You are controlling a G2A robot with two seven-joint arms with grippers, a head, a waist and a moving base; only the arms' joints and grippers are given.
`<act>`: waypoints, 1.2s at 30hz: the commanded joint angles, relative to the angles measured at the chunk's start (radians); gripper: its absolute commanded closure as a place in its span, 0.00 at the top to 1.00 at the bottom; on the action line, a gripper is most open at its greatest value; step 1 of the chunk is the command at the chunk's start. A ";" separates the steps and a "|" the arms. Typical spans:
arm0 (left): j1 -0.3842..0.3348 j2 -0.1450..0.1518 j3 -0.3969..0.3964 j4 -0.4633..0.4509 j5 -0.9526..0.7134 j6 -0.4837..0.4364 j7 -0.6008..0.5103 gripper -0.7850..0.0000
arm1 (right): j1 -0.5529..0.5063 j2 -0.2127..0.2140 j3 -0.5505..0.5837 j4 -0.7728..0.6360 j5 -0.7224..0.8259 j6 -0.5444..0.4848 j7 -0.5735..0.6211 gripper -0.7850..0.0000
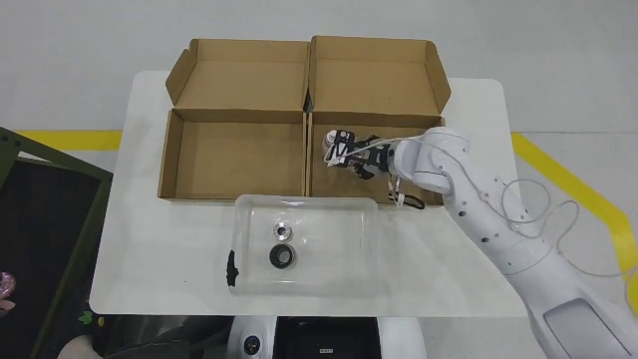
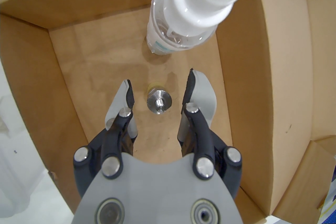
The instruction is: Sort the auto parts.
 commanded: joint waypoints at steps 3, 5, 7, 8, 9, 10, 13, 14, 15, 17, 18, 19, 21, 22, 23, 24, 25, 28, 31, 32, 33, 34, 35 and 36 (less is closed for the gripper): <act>0.000 0.000 0.000 0.000 0.000 0.000 0.000 1.00 | -0.027 0.013 0.044 -0.059 0.003 -0.004 0.000 0.50; 0.000 0.000 0.000 0.000 0.000 0.000 0.000 1.00 | -0.049 0.023 0.077 -0.104 0.002 -0.005 0.001 0.51; 0.000 0.000 0.000 0.000 0.000 0.000 0.000 1.00 | -0.077 0.034 0.113 -0.151 0.003 -0.011 0.002 0.53; 0.000 0.000 0.000 0.000 0.000 0.000 0.000 1.00 | -0.093 0.039 0.129 -0.177 0.006 -0.019 0.001 0.55; 0.000 0.000 0.000 0.000 0.000 0.000 0.000 1.00 | -0.108 0.045 0.144 -0.202 0.008 -0.028 0.002 0.55; 0.000 0.000 0.000 0.000 0.000 0.000 0.000 1.00 | -0.123 0.049 0.158 -0.223 0.006 -0.034 0.005 0.58; 0.000 0.000 0.000 0.000 0.000 0.000 0.000 1.00 | -0.169 0.062 0.193 -0.291 0.010 -0.052 0.001 0.53; 0.000 0.000 0.000 0.000 0.000 0.000 0.000 1.00 | -0.184 0.065 0.201 -0.315 0.014 -0.058 -0.006 0.51; 0.000 0.000 0.000 0.000 0.000 0.000 0.000 1.00 | -0.198 0.068 0.209 -0.333 0.013 -0.062 -0.008 0.50; 0.000 0.000 0.000 0.000 0.000 0.000 0.000 1.00 | -0.226 0.073 0.217 -0.374 0.011 -0.073 -0.017 0.50; 0.000 0.000 0.000 0.000 0.000 0.000 0.000 1.00 | -0.238 0.075 0.218 -0.391 0.008 -0.081 -0.020 0.49; 0.000 0.000 0.000 0.000 0.000 0.000 0.000 1.00 | -0.250 0.077 0.217 -0.408 0.007 -0.090 -0.024 0.49; 0.000 0.000 0.000 0.000 0.000 0.000 0.000 1.00 | -0.269 0.080 0.212 -0.435 0.004 -0.107 -0.030 0.48; 0.000 0.000 0.000 0.000 0.000 0.000 0.000 1.00 | -0.277 0.081 0.209 -0.448 -0.001 -0.110 -0.030 0.49; 0.000 0.000 0.000 0.000 0.000 0.000 0.000 1.00 | -0.286 0.081 0.202 -0.462 -0.004 -0.117 -0.034 0.49; 0.000 0.000 0.000 0.000 0.000 0.000 0.000 1.00 | -0.292 0.082 0.195 -0.475 -0.007 -0.122 -0.038 0.51; 0.000 0.000 0.000 0.000 0.000 0.000 0.000 1.00 | -0.298 0.082 0.188 -0.487 -0.017 -0.122 -0.039 0.54; 0.000 0.000 0.000 0.000 0.000 0.000 0.000 1.00 | -0.314 0.081 0.161 -0.525 -0.041 -0.129 -0.051 0.52; 0.000 0.000 0.000 0.000 0.000 0.000 0.000 1.00 | -0.324 0.079 0.119 -0.551 -0.066 -0.143 -0.052 0.48; 0.000 0.000 0.000 0.000 0.000 0.000 0.000 1.00 | -0.323 0.078 0.109 -0.555 -0.075 -0.143 -0.050 0.49; 0.000 0.000 0.000 0.000 0.000 0.000 0.000 1.00 | -0.323 0.077 0.097 -0.560 -0.084 -0.142 -0.049 0.49; 0.000 0.000 0.000 0.000 0.000 0.000 0.000 1.00 | -0.322 0.075 0.083 -0.565 -0.091 -0.145 -0.048 0.50; 0.000 0.000 0.000 0.000 0.000 0.000 0.000 1.00 | -0.321 0.074 0.071 -0.567 -0.098 -0.145 -0.047 0.51; 0.000 0.000 0.000 0.000 0.000 0.000 0.000 1.00 | -0.318 0.072 0.058 -0.569 -0.106 -0.146 -0.045 0.53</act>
